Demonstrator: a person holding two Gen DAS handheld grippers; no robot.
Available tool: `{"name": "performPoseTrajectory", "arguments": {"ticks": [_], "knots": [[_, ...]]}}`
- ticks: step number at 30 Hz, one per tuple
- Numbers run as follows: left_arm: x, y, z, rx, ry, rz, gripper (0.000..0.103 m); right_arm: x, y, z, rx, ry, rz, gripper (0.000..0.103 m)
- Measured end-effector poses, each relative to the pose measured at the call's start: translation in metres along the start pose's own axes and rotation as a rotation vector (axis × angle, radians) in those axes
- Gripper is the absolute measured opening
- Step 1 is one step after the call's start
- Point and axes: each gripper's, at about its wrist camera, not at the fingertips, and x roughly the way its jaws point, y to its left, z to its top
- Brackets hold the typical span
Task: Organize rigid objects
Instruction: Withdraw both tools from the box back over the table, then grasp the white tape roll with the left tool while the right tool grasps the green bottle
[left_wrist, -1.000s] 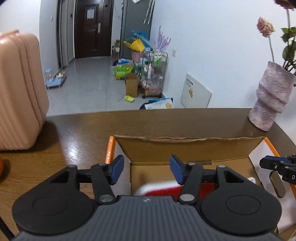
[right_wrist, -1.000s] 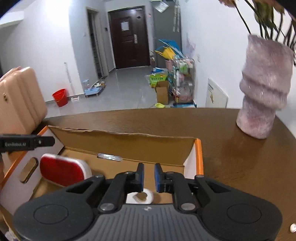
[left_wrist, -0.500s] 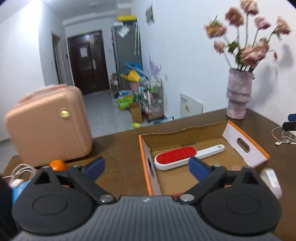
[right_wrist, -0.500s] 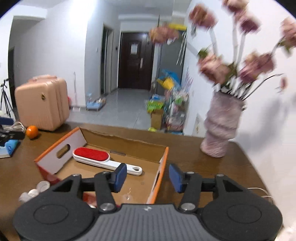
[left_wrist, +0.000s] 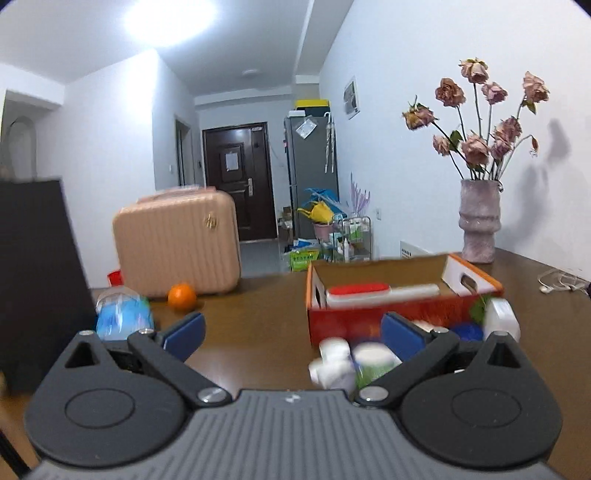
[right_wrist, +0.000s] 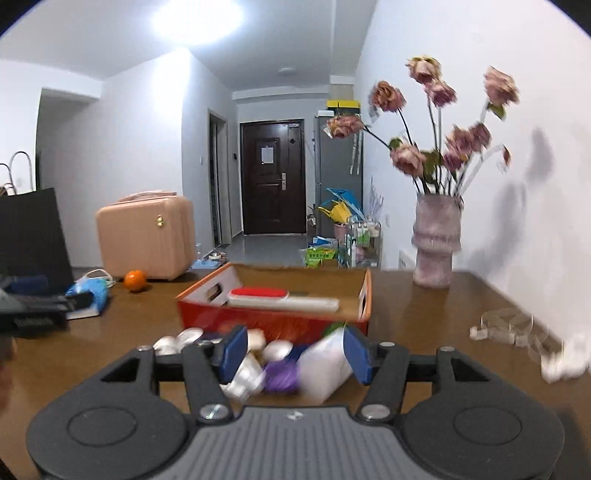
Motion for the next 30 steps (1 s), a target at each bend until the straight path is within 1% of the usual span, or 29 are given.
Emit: {"name": "performPoseTrajectory", "arguments": {"ticks": [2, 3, 4, 6, 8, 11, 16, 21, 23, 25, 26, 28, 30], "knots": [[-0.022, -0.001, -0.019, -0.015, 0.024, -0.043, 0.103, -0.021, 0.012, -0.023, -0.005, 0.004, -0.011, 0.057], [-0.033, 0.0, -0.028, -0.005, 0.025, -0.06, 0.103, -0.032, 0.017, -0.035, -0.02, 0.006, -0.011, 0.057], [-0.042, 0.001, -0.036, 0.007, 0.027, -0.067, 0.103, -0.042, 0.021, -0.046, -0.027, 0.013, -0.009, 0.057], [-0.059, 0.003, -0.048, 0.031, 0.044, -0.074, 0.103, -0.056, 0.026, -0.066, -0.011, 0.056, -0.013, 0.057], [-0.069, 0.006, -0.054, 0.033, 0.051, -0.098, 0.103, -0.062, 0.029, -0.078, -0.008, 0.085, -0.017, 0.057], [-0.071, 0.008, -0.055, 0.01, 0.058, -0.122, 0.103, -0.06, 0.033, -0.082, 0.0, 0.106, -0.017, 0.057], [-0.054, 0.005, -0.059, -0.018, 0.111, -0.132, 0.103, -0.045, 0.037, -0.082, 0.004, 0.102, -0.007, 0.056], [-0.02, 0.003, -0.062, -0.026, 0.174, -0.135, 0.102, -0.018, 0.034, -0.087, 0.024, 0.148, 0.002, 0.054], [-0.006, 0.003, -0.061, -0.028, 0.185, -0.142, 0.098, -0.005, 0.03, -0.086, 0.035, 0.158, -0.001, 0.054], [0.012, 0.004, -0.057, -0.029, 0.197, -0.148, 0.091, 0.009, 0.025, -0.084, 0.042, 0.17, 0.003, 0.051], [0.021, 0.005, -0.054, -0.035, 0.203, -0.153, 0.089, 0.017, 0.023, -0.082, 0.041, 0.176, 0.005, 0.047], [0.046, 0.01, -0.046, -0.059, 0.227, -0.174, 0.08, 0.033, 0.02, -0.078, 0.041, 0.183, 0.01, 0.043], [0.073, 0.012, -0.04, -0.079, 0.259, -0.196, 0.079, 0.049, 0.018, -0.072, 0.037, 0.183, 0.024, 0.042]]}}
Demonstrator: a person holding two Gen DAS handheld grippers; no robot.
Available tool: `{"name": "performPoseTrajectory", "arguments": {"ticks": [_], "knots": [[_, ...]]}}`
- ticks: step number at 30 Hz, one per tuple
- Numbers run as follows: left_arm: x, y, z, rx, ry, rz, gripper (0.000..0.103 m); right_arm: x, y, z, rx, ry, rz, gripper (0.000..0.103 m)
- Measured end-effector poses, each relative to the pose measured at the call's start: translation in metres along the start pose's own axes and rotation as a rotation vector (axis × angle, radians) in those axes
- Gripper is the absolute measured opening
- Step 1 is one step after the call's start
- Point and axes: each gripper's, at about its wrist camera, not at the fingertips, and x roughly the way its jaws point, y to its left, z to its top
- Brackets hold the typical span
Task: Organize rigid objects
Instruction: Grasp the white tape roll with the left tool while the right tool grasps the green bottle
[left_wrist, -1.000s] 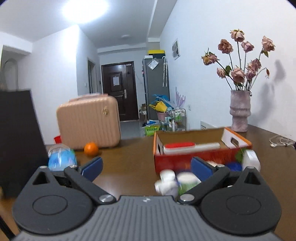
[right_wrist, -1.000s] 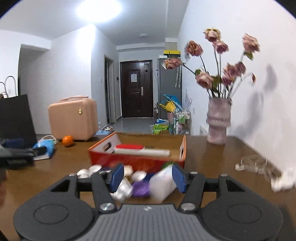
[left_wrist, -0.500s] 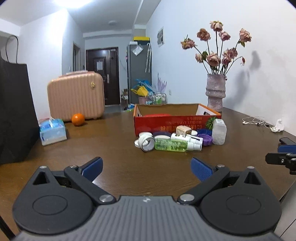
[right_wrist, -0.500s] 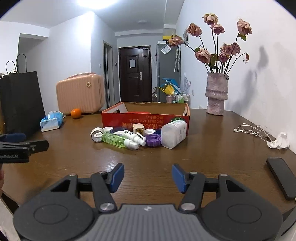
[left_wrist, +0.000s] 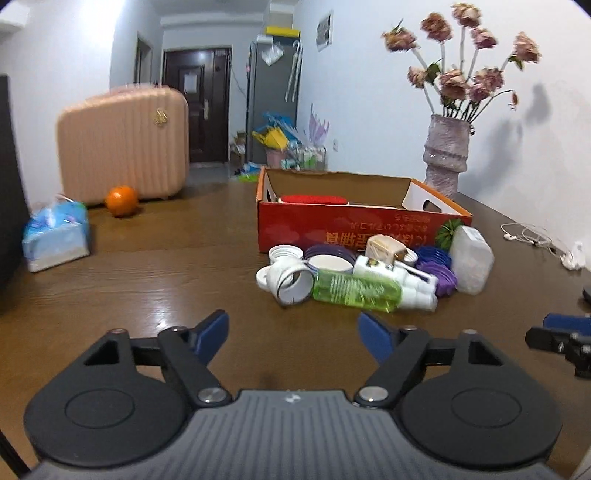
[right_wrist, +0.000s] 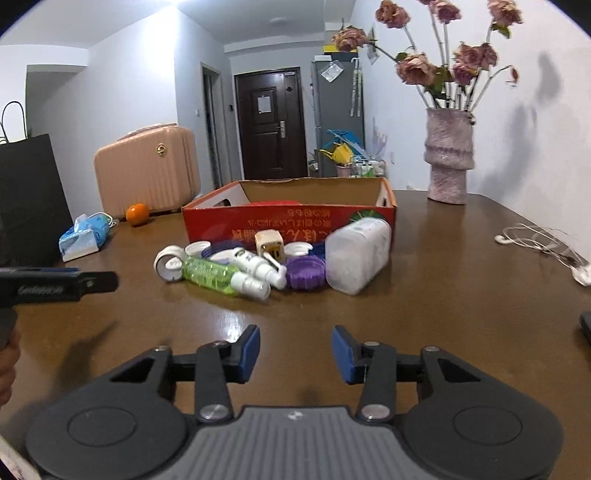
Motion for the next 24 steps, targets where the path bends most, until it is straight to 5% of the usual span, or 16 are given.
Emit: {"name": "performPoseTrajectory", "arguments": {"ticks": [3, 15, 17, 19, 24], "knots": [[0.039, 0.004, 0.014, -0.023, 0.061, 0.001, 0.073, 0.021, 0.002, 0.014, -0.014, 0.002, 0.021, 0.042], [0.106, 0.014, 0.044, -0.006, 0.049, -0.003, 0.075, 0.116, 0.026, 0.067, -0.134, 0.031, 0.138, 0.028], [0.112, 0.021, 0.041, -0.04, 0.07, -0.023, 0.07, 0.13, 0.029, 0.069, -0.133, 0.046, 0.163, 0.027], [0.118, 0.03, 0.039, -0.074, 0.121, -0.048, 0.047, 0.14, 0.034, 0.069, -0.14, 0.06, 0.203, 0.027], [0.103, 0.036, 0.041, -0.062, 0.125, -0.101, 0.047, 0.156, 0.055, 0.065, -0.187, 0.087, 0.279, 0.03]]}}
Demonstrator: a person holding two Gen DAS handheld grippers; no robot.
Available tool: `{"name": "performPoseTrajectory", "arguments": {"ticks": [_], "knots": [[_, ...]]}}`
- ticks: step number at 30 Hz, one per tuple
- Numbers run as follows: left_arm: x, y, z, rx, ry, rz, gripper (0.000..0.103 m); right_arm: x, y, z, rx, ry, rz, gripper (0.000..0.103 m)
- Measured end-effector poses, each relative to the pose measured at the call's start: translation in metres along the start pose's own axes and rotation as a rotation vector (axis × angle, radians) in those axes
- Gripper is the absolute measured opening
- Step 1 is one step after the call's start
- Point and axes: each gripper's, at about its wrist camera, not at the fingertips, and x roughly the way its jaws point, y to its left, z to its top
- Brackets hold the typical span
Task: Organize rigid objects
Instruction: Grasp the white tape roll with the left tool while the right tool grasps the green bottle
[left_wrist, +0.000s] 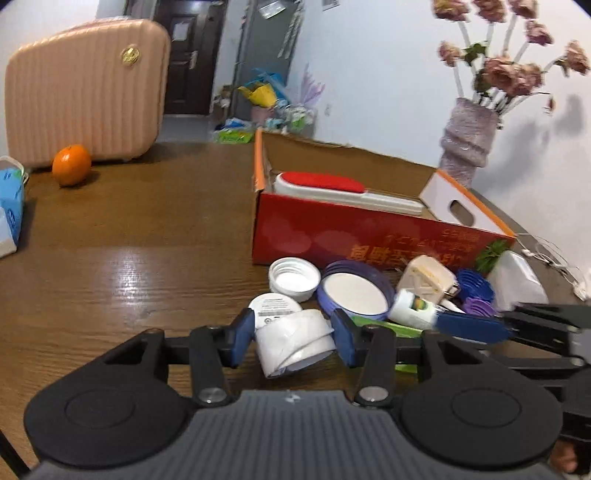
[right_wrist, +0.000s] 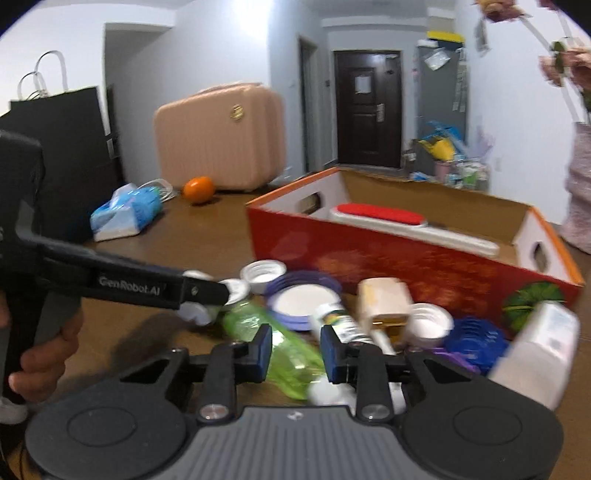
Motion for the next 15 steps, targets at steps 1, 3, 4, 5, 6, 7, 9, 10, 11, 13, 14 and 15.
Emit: {"name": "performPoseTrajectory", "arguments": {"ticks": [1, 3, 4, 5, 6, 7, 9, 10, 11, 13, 14, 15], "knots": [[-0.002, -0.002, -0.001, 0.016, -0.001, -0.012, 0.047, 0.002, 0.003, 0.0, -0.009, 0.001, 0.004, 0.03], [-0.003, -0.007, -0.004, 0.048, 0.018, -0.031, 0.047, 0.007, 0.008, 0.0, -0.025, 0.008, 0.011, 0.031], [-0.002, -0.01, -0.006, 0.064, 0.028, -0.037, 0.046, 0.007, 0.008, 0.0, -0.024, 0.007, 0.017, 0.031], [-0.001, -0.013, -0.008, 0.081, 0.036, -0.034, 0.046, 0.008, 0.009, 0.0, -0.023, 0.006, 0.024, 0.031], [-0.001, -0.014, -0.009, 0.091, 0.03, -0.025, 0.046, 0.008, 0.009, 0.0, -0.023, 0.006, 0.024, 0.031], [-0.002, -0.015, -0.009, 0.098, 0.028, -0.024, 0.046, 0.008, 0.009, 0.001, -0.019, 0.007, 0.025, 0.031], [-0.002, -0.015, -0.009, 0.097, 0.03, -0.028, 0.046, 0.008, 0.008, 0.0, -0.006, 0.008, 0.025, 0.031], [-0.002, -0.015, -0.01, 0.097, 0.034, -0.029, 0.046, 0.008, 0.008, 0.0, -0.002, 0.005, 0.024, 0.031], [-0.001, -0.015, -0.01, 0.1, 0.04, -0.029, 0.047, 0.008, 0.008, -0.001, -0.001, 0.006, 0.022, 0.031], [-0.002, -0.016, -0.014, 0.107, 0.058, -0.017, 0.047, 0.006, 0.009, -0.001, 0.007, 0.014, 0.021, 0.031], [-0.003, -0.015, -0.016, 0.103, 0.063, -0.01, 0.046, 0.005, 0.008, -0.001, 0.015, 0.023, 0.023, 0.031], [-0.006, -0.014, -0.02, 0.088, 0.069, -0.008, 0.044, 0.003, 0.008, -0.002, 0.017, 0.036, 0.031, 0.031]]}}
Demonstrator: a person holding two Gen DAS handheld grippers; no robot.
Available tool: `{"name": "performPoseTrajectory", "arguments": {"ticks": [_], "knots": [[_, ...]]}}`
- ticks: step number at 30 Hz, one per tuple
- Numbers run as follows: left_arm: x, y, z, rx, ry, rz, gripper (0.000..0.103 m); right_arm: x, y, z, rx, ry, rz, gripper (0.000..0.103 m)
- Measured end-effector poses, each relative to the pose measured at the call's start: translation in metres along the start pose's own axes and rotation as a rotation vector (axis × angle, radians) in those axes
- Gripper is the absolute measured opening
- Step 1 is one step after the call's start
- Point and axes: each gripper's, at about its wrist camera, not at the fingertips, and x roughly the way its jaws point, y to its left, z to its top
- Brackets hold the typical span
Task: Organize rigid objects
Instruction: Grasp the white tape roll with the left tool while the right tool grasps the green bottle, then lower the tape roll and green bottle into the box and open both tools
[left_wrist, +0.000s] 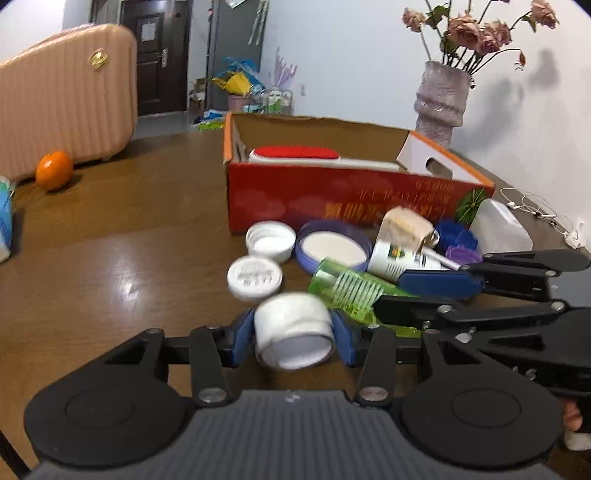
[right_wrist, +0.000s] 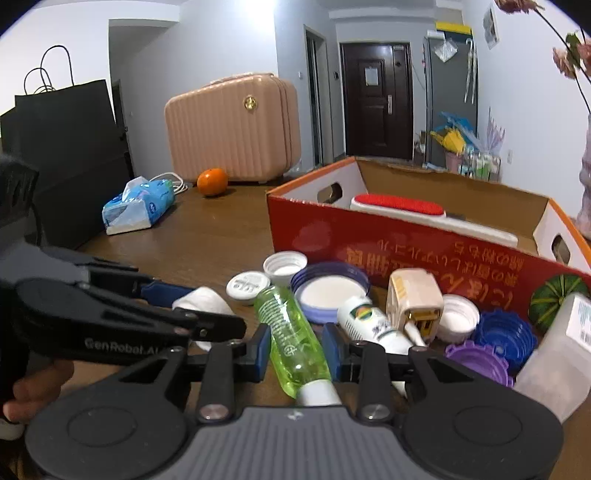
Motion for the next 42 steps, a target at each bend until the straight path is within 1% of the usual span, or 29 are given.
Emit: {"name": "performPoseTrajectory", "arguments": {"ticks": [2, 6, 9, 12, 15, 18, 21, 24, 27, 30, 33, 35, 38, 40, 41, 42], "knots": [[-0.008, 0.0, -0.008, -0.029, -0.011, -0.001, 0.044, -0.003, -0.001, -0.004, 0.008, 0.026, 0.02, 0.03], [-0.034, -0.012, -0.027, -0.042, -0.04, 0.017, 0.044, -0.019, 0.005, -0.018, 0.038, 0.019, -0.003, 0.03], [-0.048, -0.024, -0.041, -0.023, -0.031, 0.013, 0.044, -0.042, 0.016, -0.034, 0.02, 0.02, -0.041, 0.03], [-0.061, -0.035, -0.053, 0.003, -0.025, 0.006, 0.044, -0.072, 0.026, -0.052, 0.004, 0.041, -0.058, 0.03], [-0.068, -0.041, -0.057, 0.004, -0.025, -0.011, 0.044, -0.1, 0.026, -0.069, 0.04, 0.047, -0.078, 0.03], [-0.068, -0.046, -0.059, 0.016, -0.021, 0.003, 0.044, -0.114, 0.029, -0.077, 0.041, 0.05, -0.093, 0.03], [-0.067, -0.05, -0.059, 0.012, -0.018, 0.008, 0.044, -0.115, 0.029, -0.08, 0.037, 0.047, -0.101, 0.031], [-0.064, -0.05, -0.061, 0.001, -0.004, 0.01, 0.044, -0.102, 0.031, -0.078, 0.038, 0.062, -0.112, 0.033], [-0.064, -0.048, -0.062, -0.014, -0.003, 0.002, 0.044, -0.091, 0.032, -0.076, 0.046, 0.059, -0.109, 0.031], [-0.067, -0.05, -0.061, 0.001, -0.025, 0.005, 0.043, -0.088, 0.03, -0.075, 0.065, 0.053, -0.086, 0.03], [-0.07, -0.049, -0.046, -0.003, -0.064, -0.012, 0.043, -0.093, 0.021, -0.07, 0.105, 0.024, -0.08, 0.03], [-0.07, -0.046, -0.029, -0.007, -0.099, -0.031, 0.043, -0.1, 0.011, -0.06, 0.137, -0.014, -0.082, 0.03], [-0.062, -0.039, 0.012, -0.007, -0.165, -0.039, 0.043, -0.109, -0.015, -0.035, 0.183, -0.09, -0.084, 0.03], [-0.052, -0.038, 0.042, 0.023, -0.207, -0.019, 0.043, -0.11, -0.039, -0.013, 0.228, -0.127, -0.065, 0.03], [-0.043, -0.036, 0.062, 0.042, -0.228, -0.006, 0.043, -0.108, -0.054, 0.0, 0.255, -0.139, -0.051, 0.03], [-0.033, -0.033, 0.08, 0.049, -0.241, -0.004, 0.043, -0.104, -0.07, 0.015, 0.268, -0.15, -0.057, 0.03]]}}
